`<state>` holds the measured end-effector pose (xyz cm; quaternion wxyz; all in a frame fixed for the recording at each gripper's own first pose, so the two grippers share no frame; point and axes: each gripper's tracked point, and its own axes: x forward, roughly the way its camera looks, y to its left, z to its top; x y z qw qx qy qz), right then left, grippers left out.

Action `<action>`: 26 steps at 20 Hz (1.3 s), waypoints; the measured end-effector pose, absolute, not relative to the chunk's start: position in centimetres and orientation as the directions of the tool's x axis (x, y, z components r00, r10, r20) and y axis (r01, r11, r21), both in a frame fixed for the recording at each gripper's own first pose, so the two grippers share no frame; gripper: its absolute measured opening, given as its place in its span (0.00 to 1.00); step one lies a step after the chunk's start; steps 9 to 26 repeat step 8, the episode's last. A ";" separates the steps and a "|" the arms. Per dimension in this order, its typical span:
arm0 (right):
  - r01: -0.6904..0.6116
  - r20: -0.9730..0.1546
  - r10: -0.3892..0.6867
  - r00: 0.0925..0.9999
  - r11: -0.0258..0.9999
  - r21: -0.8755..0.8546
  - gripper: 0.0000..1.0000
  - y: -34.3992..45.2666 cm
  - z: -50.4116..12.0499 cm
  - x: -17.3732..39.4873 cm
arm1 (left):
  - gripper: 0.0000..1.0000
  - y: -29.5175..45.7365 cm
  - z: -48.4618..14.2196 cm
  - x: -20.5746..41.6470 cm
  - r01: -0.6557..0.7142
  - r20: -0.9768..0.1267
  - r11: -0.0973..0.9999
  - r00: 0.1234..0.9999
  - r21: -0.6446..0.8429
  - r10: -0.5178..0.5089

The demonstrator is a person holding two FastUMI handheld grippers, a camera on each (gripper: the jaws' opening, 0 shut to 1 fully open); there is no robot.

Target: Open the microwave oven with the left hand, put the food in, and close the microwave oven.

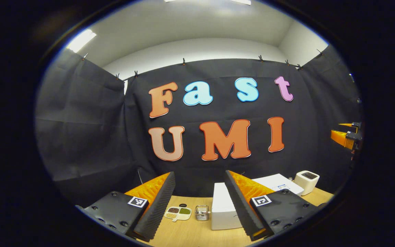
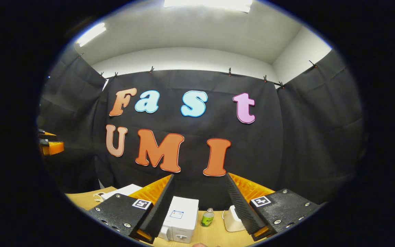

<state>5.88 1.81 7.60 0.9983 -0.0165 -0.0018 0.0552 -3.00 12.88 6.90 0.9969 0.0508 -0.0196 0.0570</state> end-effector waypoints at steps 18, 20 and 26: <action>-0.129 0.008 0.129 0.992 0.991 -0.045 0.92 2.4 9.2 4.7 | 0.94 10.9 9.0 -3.5 -0.091 0.111 0.991 0.991 0.099 0.080; -0.129 0.008 0.129 0.992 0.991 -0.045 0.92 2.4 9.2 4.7 | 0.94 10.9 9.0 -3.5 -0.091 0.111 0.991 0.991 0.099 0.080; -0.129 0.008 0.129 0.992 0.991 -0.045 0.92 2.4 9.2 4.7 | 0.94 10.9 9.0 -3.5 -0.091 0.111 0.991 0.991 0.099 0.080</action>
